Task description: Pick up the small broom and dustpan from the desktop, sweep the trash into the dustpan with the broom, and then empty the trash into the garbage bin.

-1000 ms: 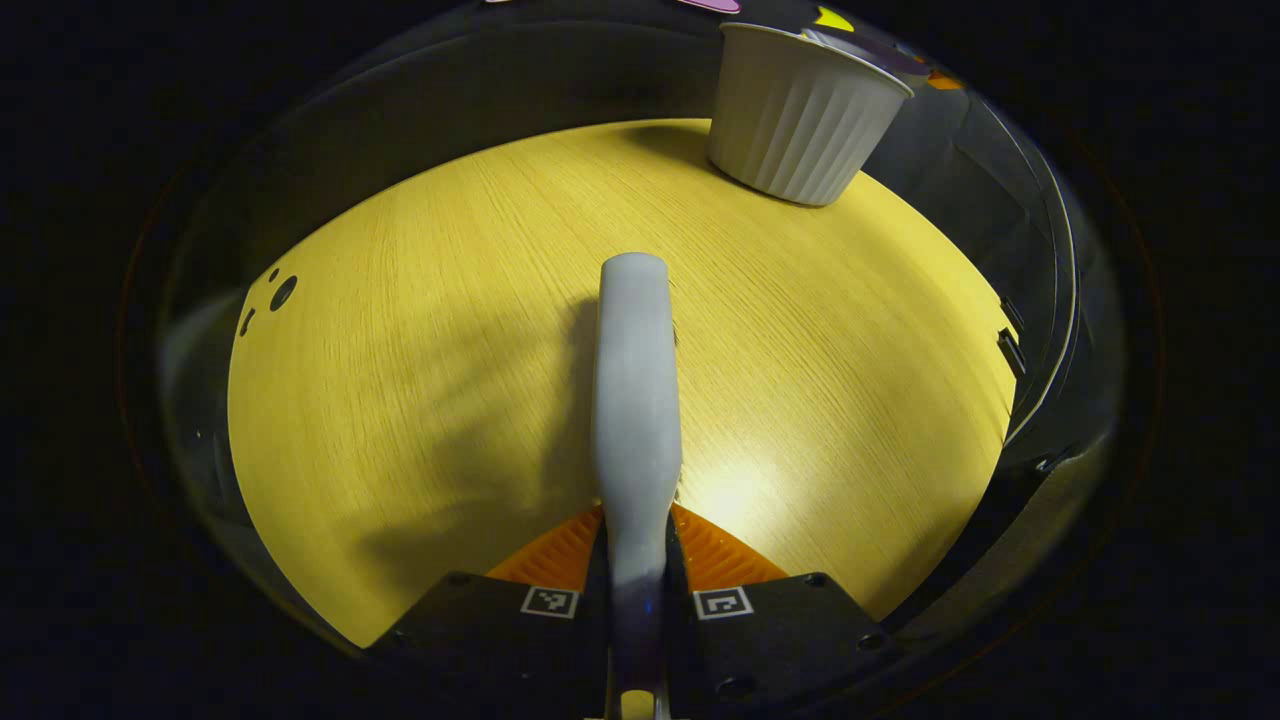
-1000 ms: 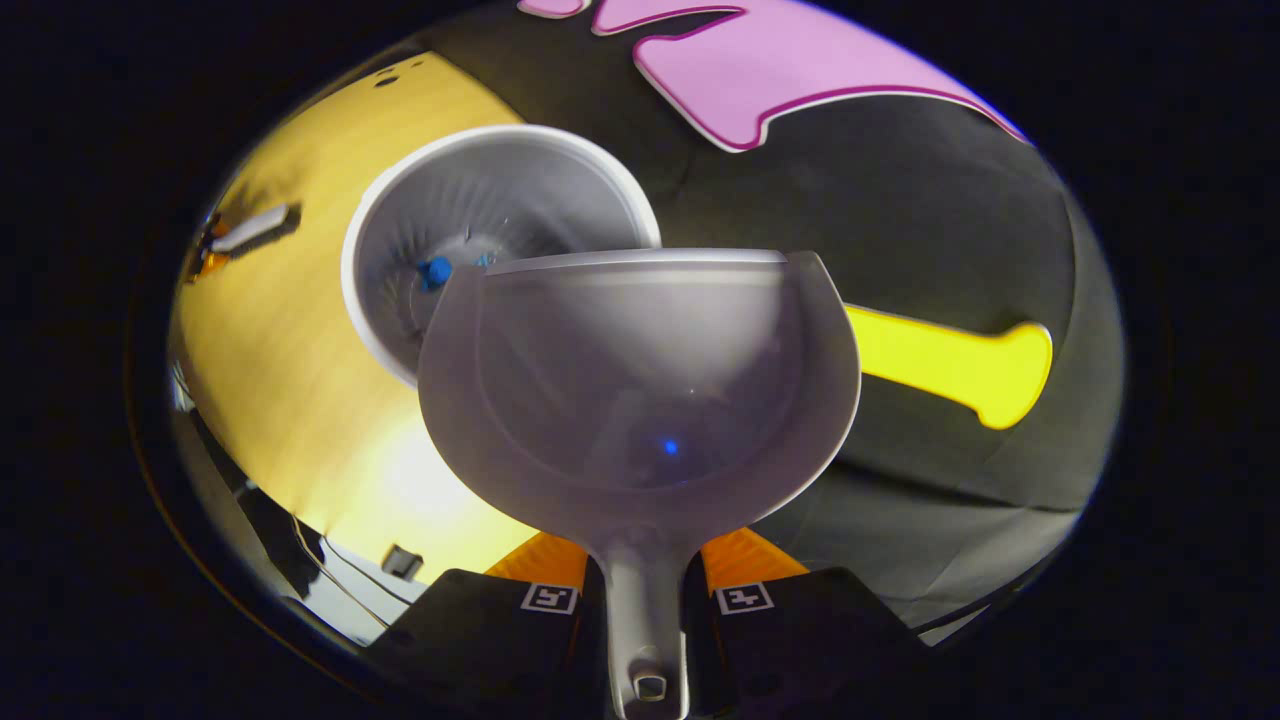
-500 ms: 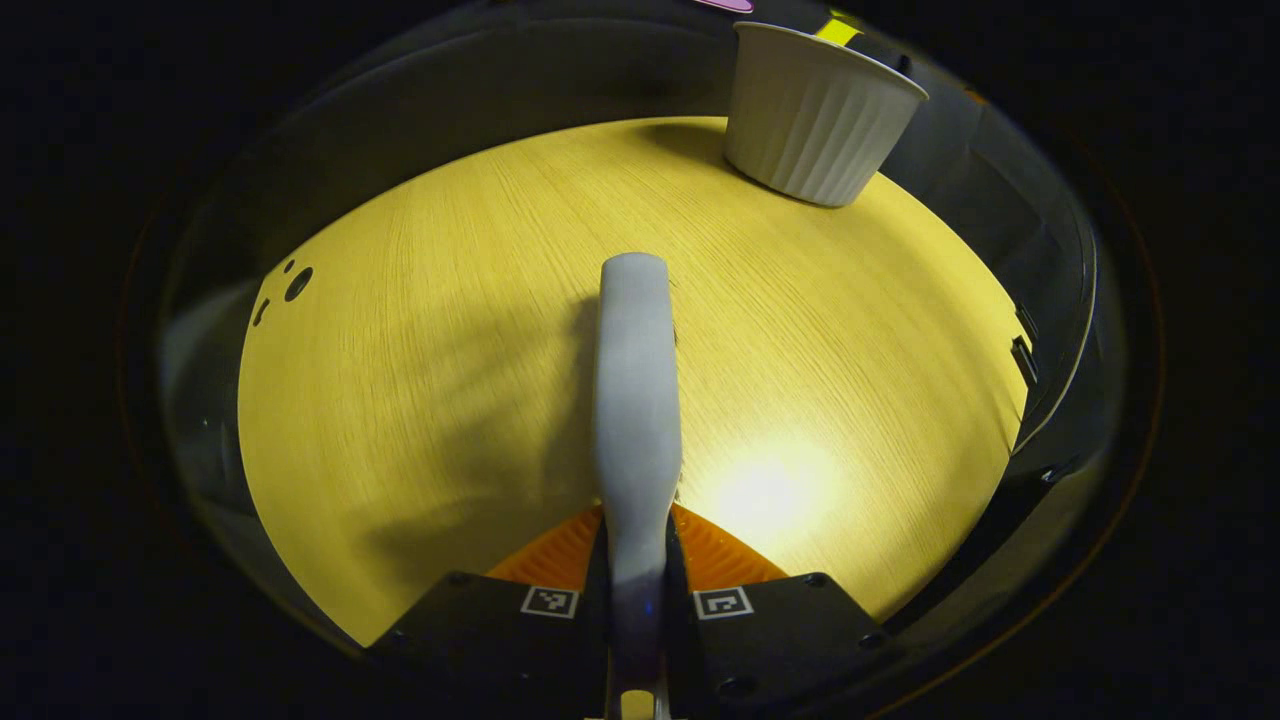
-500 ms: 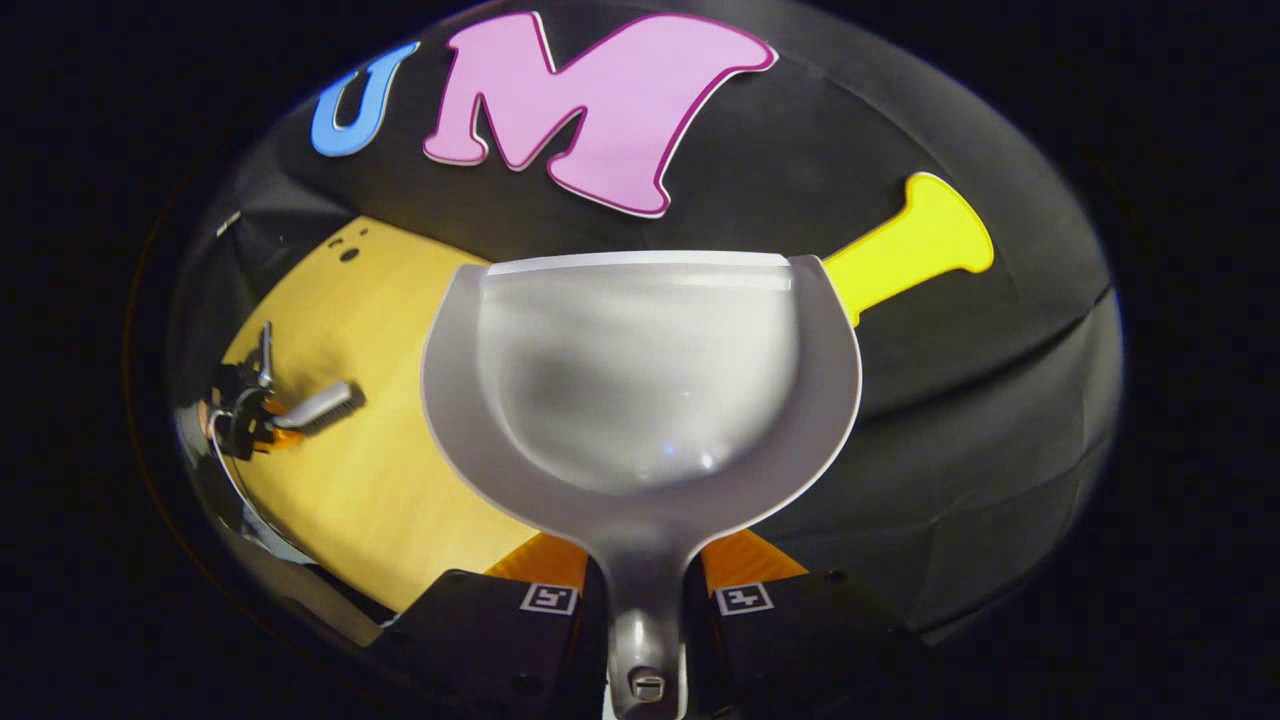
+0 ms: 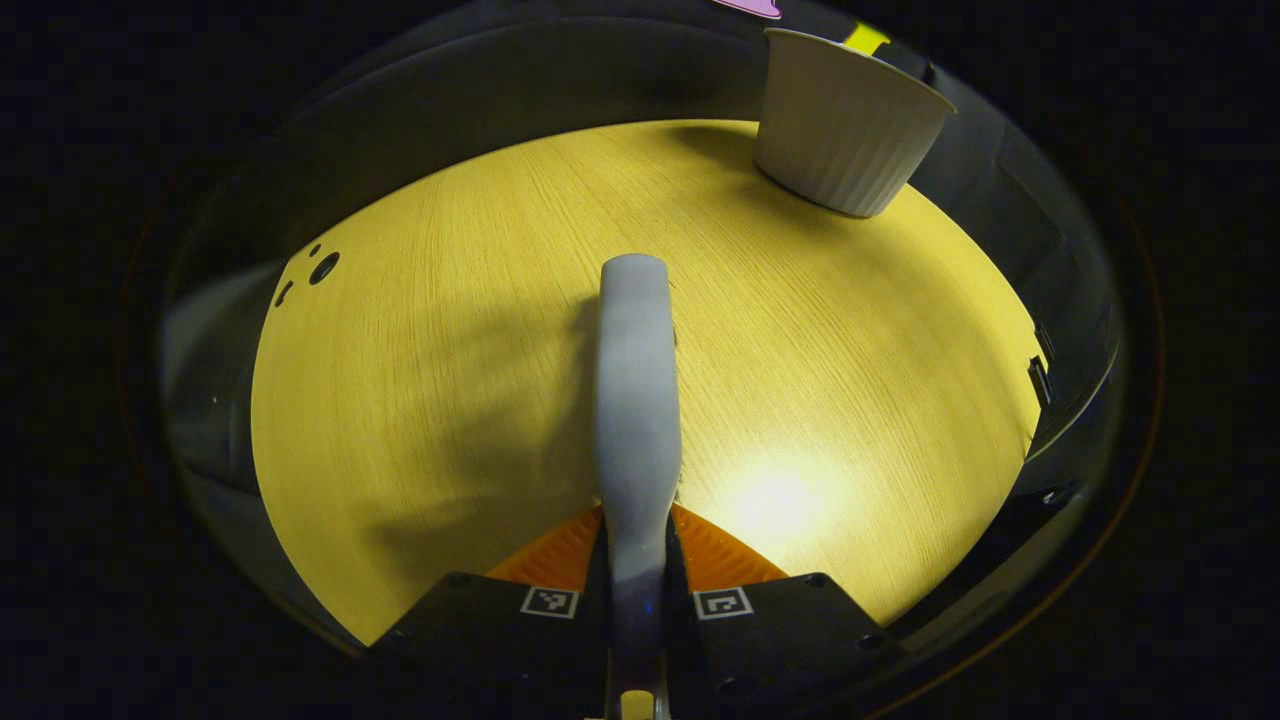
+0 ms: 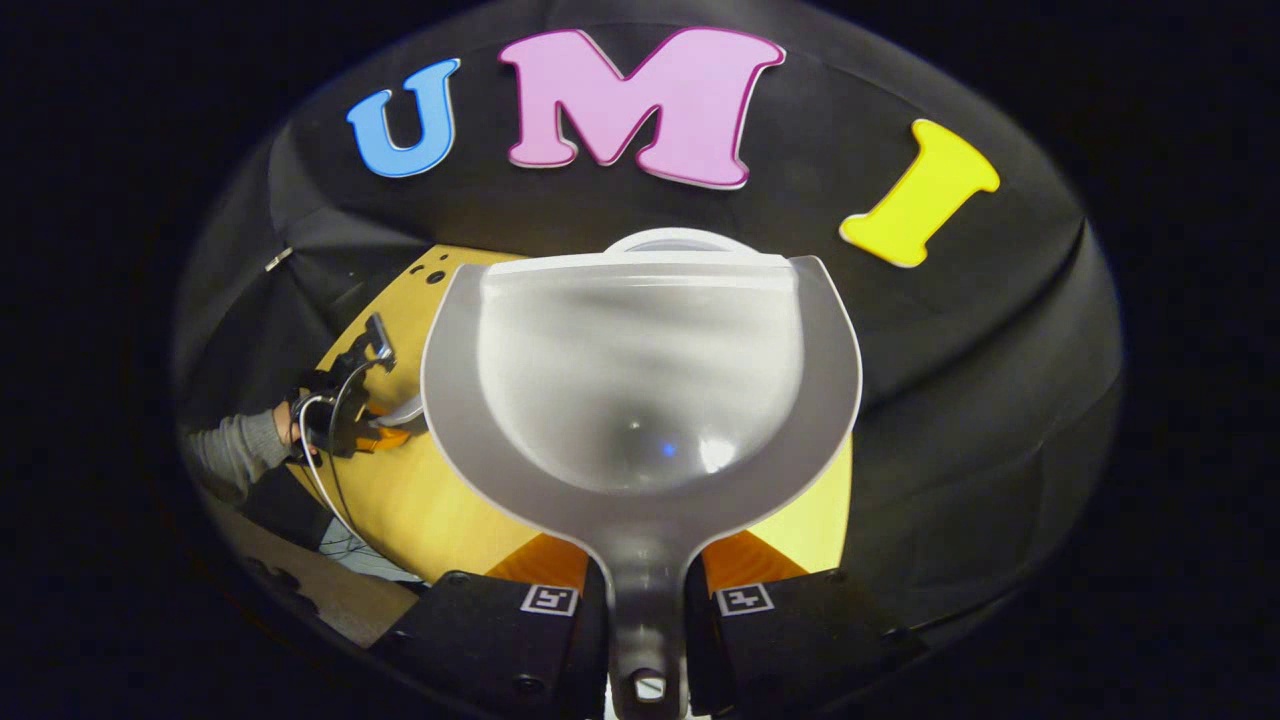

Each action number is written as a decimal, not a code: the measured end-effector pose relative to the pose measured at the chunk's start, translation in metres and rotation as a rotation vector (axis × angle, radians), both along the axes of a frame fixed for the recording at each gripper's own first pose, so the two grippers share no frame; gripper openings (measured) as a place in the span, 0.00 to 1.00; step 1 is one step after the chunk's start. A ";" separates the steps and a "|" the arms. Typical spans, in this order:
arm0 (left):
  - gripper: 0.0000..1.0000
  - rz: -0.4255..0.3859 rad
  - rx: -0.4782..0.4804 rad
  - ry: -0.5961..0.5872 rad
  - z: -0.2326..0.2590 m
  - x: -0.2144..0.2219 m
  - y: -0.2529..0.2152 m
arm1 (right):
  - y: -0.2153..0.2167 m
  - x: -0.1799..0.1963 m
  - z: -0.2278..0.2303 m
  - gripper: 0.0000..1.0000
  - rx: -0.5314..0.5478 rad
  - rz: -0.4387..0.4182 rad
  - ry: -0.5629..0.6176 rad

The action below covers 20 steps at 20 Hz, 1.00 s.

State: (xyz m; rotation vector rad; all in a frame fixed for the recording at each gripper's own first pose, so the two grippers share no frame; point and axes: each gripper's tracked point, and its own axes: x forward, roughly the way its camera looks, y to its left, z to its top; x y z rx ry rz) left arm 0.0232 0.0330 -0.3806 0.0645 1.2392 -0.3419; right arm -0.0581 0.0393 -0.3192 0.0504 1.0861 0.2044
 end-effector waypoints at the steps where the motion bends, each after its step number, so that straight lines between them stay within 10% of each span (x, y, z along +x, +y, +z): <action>1: 0.28 0.003 0.004 0.000 0.000 -0.001 0.001 | 0.014 -0.011 -0.010 0.35 0.012 0.006 0.014; 20: 0.28 -0.025 0.071 0.024 -0.001 -0.002 0.005 | 0.152 -0.080 -0.199 0.35 0.042 0.096 0.314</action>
